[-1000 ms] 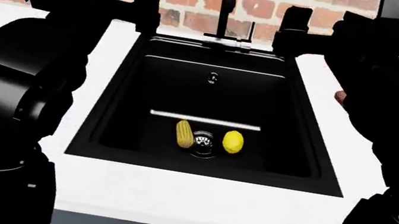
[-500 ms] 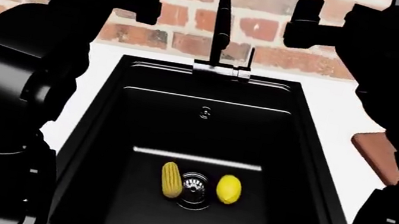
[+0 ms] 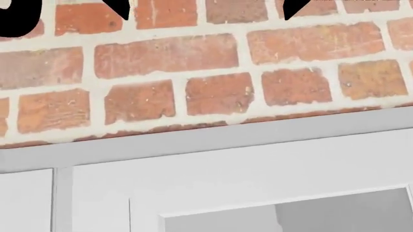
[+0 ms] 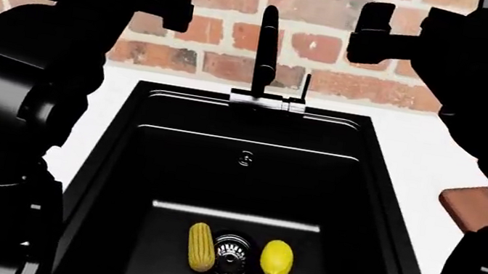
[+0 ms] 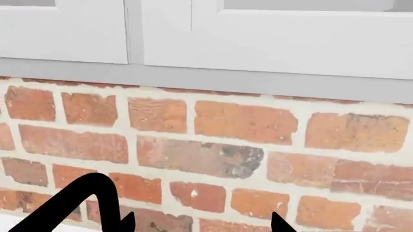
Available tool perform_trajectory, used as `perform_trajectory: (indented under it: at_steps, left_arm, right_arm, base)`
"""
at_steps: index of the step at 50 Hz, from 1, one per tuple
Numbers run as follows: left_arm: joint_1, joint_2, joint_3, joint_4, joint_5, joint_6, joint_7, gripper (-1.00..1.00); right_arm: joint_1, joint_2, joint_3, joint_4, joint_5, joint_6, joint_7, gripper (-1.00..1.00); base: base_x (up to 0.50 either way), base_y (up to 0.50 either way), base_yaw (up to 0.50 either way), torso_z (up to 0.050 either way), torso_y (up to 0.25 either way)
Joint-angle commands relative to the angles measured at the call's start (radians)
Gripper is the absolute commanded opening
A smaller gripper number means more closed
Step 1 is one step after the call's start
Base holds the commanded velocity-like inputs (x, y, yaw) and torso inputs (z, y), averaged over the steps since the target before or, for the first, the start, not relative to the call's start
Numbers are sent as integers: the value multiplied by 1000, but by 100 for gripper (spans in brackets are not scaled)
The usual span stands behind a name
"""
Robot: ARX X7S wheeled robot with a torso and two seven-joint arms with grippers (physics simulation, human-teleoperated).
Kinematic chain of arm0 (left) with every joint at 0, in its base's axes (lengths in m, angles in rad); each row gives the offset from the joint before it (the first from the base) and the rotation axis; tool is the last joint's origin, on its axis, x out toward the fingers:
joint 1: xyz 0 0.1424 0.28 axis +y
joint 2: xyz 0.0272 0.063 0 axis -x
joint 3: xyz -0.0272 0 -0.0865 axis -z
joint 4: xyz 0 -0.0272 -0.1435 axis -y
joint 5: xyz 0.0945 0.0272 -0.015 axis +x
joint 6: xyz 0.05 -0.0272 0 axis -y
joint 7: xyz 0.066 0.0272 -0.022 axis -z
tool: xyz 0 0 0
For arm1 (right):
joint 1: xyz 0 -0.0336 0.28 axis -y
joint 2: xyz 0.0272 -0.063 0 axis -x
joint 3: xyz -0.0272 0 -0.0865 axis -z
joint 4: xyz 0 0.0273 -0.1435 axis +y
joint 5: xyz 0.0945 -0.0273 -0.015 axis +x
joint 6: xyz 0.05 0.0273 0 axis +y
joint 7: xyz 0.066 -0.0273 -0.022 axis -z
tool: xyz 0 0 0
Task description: Pick the vegetables from the sink and place them on the cutting board.
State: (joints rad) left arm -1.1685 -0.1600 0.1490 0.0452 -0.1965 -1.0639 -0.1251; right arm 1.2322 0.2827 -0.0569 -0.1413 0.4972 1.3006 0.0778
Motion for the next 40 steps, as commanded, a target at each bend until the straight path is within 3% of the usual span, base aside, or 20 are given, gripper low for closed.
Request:
perform_trajectory:
  at_steps: [1,7,14,21,32,40]
  left_arm:
    - [24,-26,-29,56,-85,-55,81,100]
    - [131,-131,1,317,-230,-257,214,100]
    - [237,-282,116,497,-313,-352,319,100]
    - [263,-335,150,650,-394,-436,364,100]
    - [257,-333,143,649,-406,-444,339,100]
    - [260,-331,183,584,-380,-403,321,100]
  right_arm:
    - [3,61,-66,-15,34,50,-63,100]
    - [-8,207,-188,-214,173,259,-171,100]
    - [107,397,-422,-223,744,268,196,100]
    - [151,466,-579,-252,1058,257,425,100]
    - [174,438,-694,-164,1220,215,576,100]
    - [150,364,-754,-96,1120,182,503,100]
  base:
    - [500,0,0,0,0]
    - [83,0,0,0,0]
    - [0,0,0,0,0]
    - [0,0,0,0,0]
    - [0,0,0,0,0]
    - [0,0,0,0,0]
